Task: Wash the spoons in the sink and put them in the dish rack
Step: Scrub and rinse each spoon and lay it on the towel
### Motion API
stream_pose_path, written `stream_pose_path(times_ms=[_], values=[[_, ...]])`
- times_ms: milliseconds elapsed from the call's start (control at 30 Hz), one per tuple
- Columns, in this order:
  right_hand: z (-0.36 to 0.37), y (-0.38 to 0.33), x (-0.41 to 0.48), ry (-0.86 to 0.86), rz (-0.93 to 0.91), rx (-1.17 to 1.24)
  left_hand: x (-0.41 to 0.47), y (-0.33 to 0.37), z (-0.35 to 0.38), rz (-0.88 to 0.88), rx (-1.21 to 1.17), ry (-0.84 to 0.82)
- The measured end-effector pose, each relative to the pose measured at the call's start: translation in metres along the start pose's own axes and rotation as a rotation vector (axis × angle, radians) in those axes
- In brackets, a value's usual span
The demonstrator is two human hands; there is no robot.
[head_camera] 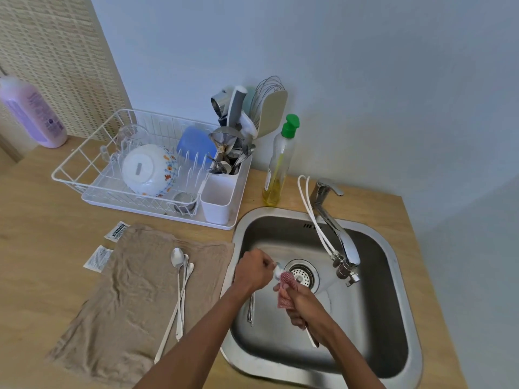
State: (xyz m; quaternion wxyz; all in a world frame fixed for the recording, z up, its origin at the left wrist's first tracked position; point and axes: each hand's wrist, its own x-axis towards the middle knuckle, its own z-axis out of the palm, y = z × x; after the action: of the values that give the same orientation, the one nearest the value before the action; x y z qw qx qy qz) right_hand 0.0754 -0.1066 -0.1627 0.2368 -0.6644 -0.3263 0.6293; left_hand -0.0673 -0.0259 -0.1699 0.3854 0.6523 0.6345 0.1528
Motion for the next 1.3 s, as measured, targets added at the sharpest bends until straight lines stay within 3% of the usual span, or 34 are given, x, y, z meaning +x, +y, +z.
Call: stream_pose_path(times_ms=[433, 533, 667, 767, 1000, 1133, 1300], values=[[0.004, 0.01, -0.021, -0.045, -0.112, -0.104, -0.007, -0.014, -0.044, -0.096, -0.208, 0.346], [0.008, 0.011, -0.028, -0.028, -0.114, -0.076, -0.012, -0.02, -0.04, -0.127, -0.361, 0.327], [0.014, 0.01, -0.035, -0.01, -0.108, -0.046, -0.027, -0.014, -0.03, -0.168, -0.706, 0.17], [0.016, 0.009, -0.039, 0.0, -0.131, -0.072, -0.033, -0.015, -0.027, -0.212, -0.833, 0.19], [-0.001, 0.022, -0.04, 0.032, -0.092, -0.074, -0.037, -0.013, -0.032, -0.192, -0.873, 0.371], [-0.033, 0.037, -0.039, 0.247, -0.009, -0.075, -0.03, -0.011, -0.025, -0.133, -0.779, 0.469], [-0.06, 0.053, -0.042, 0.422, 0.052, 0.003, -0.024, 0.007, 0.021, 0.016, -0.504, 0.178]])
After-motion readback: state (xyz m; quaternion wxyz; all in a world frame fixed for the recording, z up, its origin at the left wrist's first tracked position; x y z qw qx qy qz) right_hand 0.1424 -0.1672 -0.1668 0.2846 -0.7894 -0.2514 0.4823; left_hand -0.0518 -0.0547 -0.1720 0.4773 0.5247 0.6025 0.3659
